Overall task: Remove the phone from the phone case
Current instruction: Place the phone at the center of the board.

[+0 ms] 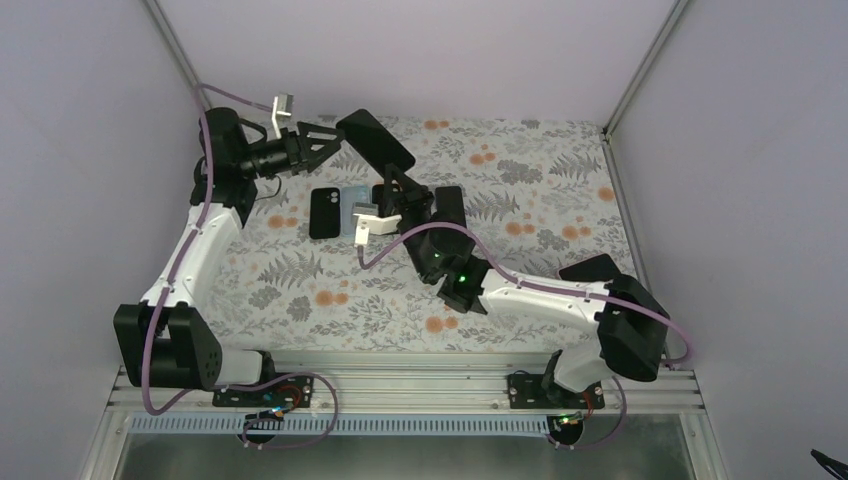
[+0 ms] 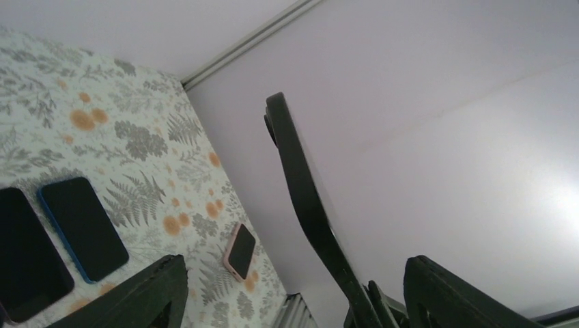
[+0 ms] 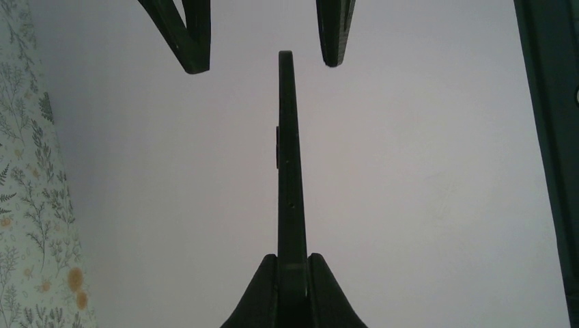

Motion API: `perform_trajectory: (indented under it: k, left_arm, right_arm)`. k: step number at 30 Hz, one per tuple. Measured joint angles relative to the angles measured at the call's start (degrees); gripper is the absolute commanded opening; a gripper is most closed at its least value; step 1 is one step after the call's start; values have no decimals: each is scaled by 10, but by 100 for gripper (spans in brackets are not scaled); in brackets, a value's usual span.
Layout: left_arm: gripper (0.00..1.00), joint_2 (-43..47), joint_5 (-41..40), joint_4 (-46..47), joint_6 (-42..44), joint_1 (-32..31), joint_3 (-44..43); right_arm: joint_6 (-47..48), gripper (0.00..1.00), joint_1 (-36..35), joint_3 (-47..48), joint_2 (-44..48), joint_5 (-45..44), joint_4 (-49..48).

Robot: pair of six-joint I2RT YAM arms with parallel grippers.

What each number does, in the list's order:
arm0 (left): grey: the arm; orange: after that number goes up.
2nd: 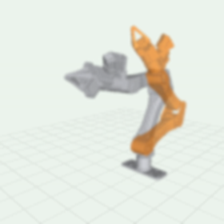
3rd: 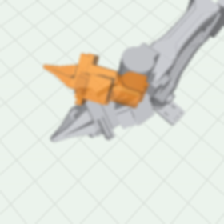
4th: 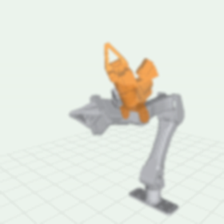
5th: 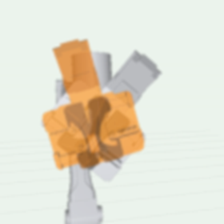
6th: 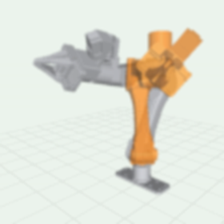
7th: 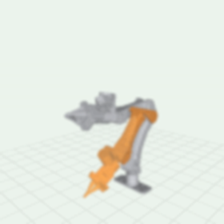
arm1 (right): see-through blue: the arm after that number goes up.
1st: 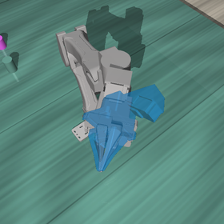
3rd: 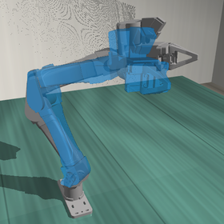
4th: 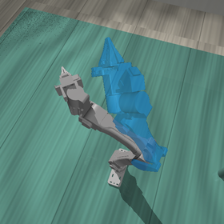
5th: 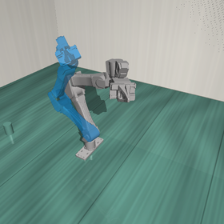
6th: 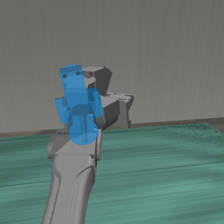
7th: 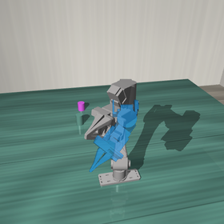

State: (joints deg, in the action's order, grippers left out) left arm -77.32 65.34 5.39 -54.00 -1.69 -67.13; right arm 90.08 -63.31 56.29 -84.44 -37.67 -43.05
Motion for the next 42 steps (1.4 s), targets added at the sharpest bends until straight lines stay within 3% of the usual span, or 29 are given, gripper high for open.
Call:
perform_trajectory:
  k: [9,16,23,27,32,35,38,42]
  left_arm:
    - [50,-1,-5,6,-25,-16,14]
    - [22,-7,-4,29,-44,-23,20]
    - [8,-10,-5,31,-56,-23,26]
    - [3,-9,-2,30,-59,-27,26]
    - [2,-9,-3,23,-42,-19,26]
    - [2,-9,-7,4,-17,-13,23]
    - [2,-9,-10,-16,13,-9,18]
    - [2,-9,-15,-47,65,-8,9]
  right_arm:
    - [21,4,-15,0,-28,-10,-24]
    - [34,4,-24,0,-50,-21,-48]
    - [56,11,-24,-9,-65,-27,-85]
    - [72,27,-24,-25,-69,-31,-89]
    - [77,63,-24,-29,-67,-31,-111]
    - [64,78,-26,-36,-55,-31,-106]
    - [16,89,-27,-36,-31,-29,-51]
    - [-103,98,-26,-3,10,-11,115]
